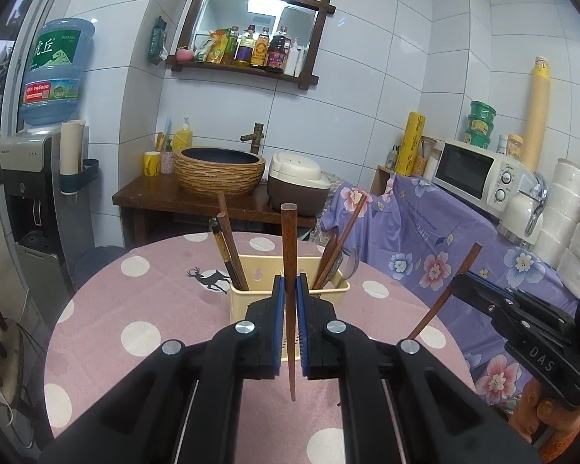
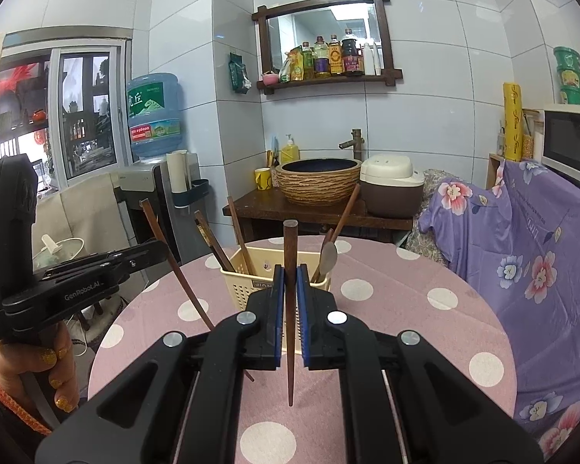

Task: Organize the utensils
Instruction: 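Lift both wooden chopsticks and carry them above the beige holder, then lower both chopsticks into the beige holder and open both grippers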

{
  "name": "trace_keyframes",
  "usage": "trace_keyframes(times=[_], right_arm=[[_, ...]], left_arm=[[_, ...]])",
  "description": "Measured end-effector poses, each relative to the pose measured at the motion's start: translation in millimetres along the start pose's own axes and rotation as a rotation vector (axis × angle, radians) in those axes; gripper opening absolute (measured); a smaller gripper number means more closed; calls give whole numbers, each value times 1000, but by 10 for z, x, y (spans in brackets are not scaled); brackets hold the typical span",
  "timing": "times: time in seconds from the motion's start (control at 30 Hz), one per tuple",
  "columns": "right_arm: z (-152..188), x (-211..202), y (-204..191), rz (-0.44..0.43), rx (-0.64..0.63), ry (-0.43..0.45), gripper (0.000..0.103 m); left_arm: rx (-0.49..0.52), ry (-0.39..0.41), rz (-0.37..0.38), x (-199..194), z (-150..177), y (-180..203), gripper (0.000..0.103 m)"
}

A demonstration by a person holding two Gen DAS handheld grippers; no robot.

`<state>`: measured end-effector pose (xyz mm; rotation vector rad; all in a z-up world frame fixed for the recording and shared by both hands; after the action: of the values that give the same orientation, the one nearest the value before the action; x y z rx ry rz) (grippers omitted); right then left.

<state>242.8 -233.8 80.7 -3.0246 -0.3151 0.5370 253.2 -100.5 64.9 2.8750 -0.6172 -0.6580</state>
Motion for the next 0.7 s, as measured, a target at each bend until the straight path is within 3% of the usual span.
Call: trace_keyframes(times=[0.27, 0.4, 0.5, 0.57, 0.7], right_arm=[[-230, 63, -31, -15, -12, 0, 7], [-729, -25, -70, -23, -31, 62, 7], [-1243, -87, -80, -3, -42, 137, 7], [-1538, -64, -84, 22, -45, 183, 7], [-1685, 179, -71, 66, -36, 202, 7]], left_arm=[[5, 24, 41, -75, -237, 57, 7], [17, 69, 67, -205, -659, 122, 7], [37, 144, 46, -320, -1098, 166, 7], [57, 194, -11, -310, -1354, 154, 7], [36, 193, -77, 1, -1447, 53, 7]])
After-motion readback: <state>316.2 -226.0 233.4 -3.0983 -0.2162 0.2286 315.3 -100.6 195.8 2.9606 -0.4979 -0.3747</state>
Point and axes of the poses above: each gripper's, at about its wrist camera, not at the fingertips, and x roughly the way its jaws point, y to its right, z to its underside, the point moved 10 cm from there along x, roughly the way its jaws point, and after that the axes turned 1 degree about -x, right-handed, at the moved point
